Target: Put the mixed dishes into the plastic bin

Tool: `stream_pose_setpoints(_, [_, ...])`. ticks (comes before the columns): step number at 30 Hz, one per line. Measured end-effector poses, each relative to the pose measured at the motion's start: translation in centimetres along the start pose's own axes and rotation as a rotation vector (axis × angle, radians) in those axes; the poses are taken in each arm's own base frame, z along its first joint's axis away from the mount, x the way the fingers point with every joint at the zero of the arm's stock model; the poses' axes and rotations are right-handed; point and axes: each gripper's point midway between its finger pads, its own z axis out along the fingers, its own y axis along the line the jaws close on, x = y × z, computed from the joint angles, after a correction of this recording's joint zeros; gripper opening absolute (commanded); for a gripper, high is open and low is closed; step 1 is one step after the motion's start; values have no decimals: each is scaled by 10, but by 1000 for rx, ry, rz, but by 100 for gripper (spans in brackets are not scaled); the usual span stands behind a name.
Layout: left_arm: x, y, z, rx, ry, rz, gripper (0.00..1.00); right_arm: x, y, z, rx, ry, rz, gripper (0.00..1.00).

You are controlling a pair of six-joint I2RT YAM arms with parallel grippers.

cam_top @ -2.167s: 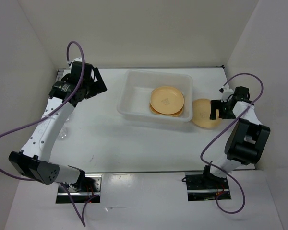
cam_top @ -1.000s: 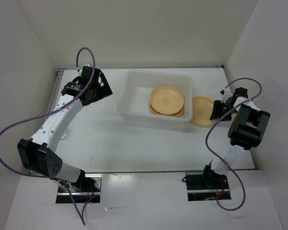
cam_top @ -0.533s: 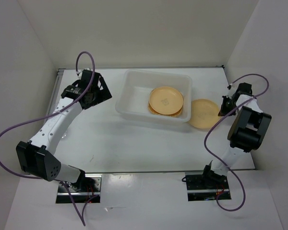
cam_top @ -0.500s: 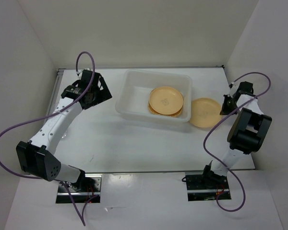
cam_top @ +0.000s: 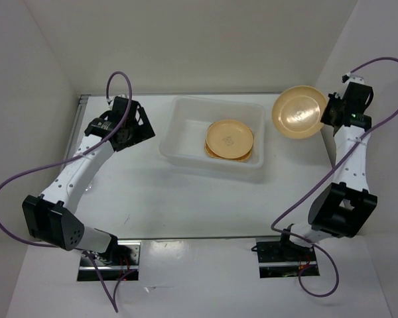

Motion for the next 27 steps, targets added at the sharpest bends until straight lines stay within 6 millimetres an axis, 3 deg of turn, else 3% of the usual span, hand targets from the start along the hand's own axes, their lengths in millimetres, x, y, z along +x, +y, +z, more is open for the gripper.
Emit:
stream_pose_setpoints(3, [0, 2, -1, -8, 0, 3, 100, -20, 39, -9, -139, -45, -24, 0])
stream_pose_setpoints(6, [-3, 6, -4, -20, -10, -1, 100, -36, 97, -22, -296, -89, -98, 0])
stream_pose_setpoints(10, [-12, 22, -13, -46, -33, -34, 100, -21, 184, -39, -498, -80, -231, 0])
stream_pose_setpoints(12, [-19, 31, -20, -57, -52, -55, 100, -5, 215, -38, -573, -46, -281, 0])
stream_pose_setpoints(15, [-27, 41, -32, -60, -85, -85, 100, 23, 229, -10, -583, 38, -323, 0])
stream_pose_setpoints(20, [-33, 55, -52, -67, -124, -116, 100, 87, 227, 57, -520, 225, -374, 0])
stream_pose_setpoints(23, [-33, 63, -58, -84, -134, -127, 100, 108, 233, 68, -508, 268, -427, 0])
stream_pose_setpoints(27, [-29, 74, -59, -115, -130, -138, 100, 110, 251, 62, -521, 243, -478, 0])
